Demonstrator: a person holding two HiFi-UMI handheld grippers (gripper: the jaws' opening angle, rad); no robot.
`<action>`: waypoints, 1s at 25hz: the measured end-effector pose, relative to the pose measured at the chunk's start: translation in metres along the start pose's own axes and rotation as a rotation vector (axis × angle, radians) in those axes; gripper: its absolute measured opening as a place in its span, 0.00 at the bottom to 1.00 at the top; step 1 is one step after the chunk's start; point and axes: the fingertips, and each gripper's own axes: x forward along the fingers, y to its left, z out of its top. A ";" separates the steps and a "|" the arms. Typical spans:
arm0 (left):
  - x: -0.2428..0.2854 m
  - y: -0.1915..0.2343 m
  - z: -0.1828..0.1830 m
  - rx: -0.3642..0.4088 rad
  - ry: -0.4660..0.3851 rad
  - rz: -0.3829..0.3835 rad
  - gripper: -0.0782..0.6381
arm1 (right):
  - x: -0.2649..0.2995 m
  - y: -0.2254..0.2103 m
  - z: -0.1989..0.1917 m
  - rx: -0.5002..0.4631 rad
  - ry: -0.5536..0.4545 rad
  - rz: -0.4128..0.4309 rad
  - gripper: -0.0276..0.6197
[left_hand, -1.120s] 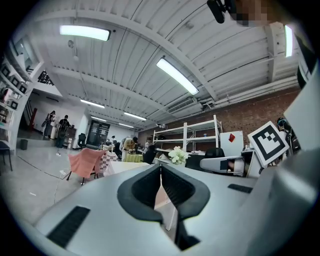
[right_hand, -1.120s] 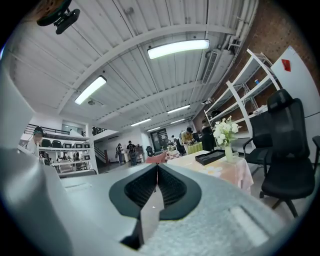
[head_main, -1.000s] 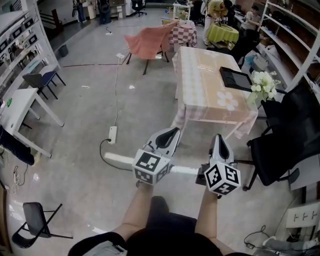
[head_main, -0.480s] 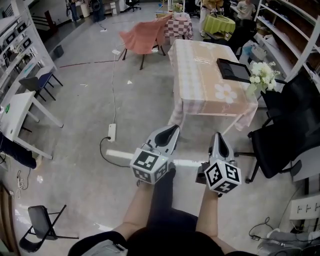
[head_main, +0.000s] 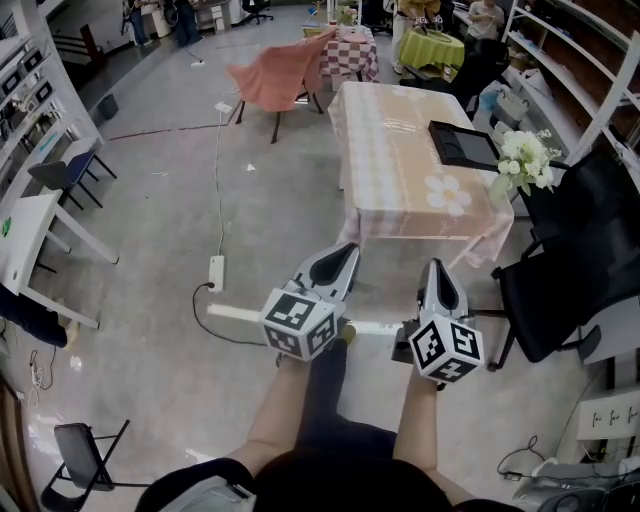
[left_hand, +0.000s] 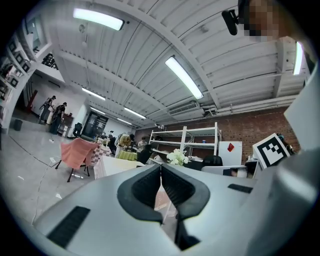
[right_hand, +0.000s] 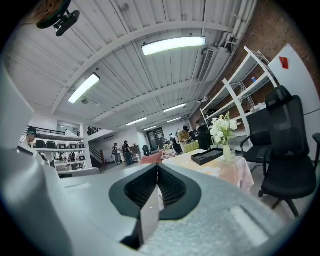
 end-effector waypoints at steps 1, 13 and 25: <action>0.005 0.003 0.000 -0.001 0.003 0.000 0.13 | 0.005 0.000 0.001 0.000 0.001 0.002 0.05; 0.076 0.027 0.000 0.060 0.065 -0.011 0.13 | 0.069 -0.025 0.011 0.004 0.015 -0.013 0.05; 0.145 0.062 0.014 0.068 0.085 -0.001 0.13 | 0.141 -0.048 0.026 0.000 0.040 -0.012 0.05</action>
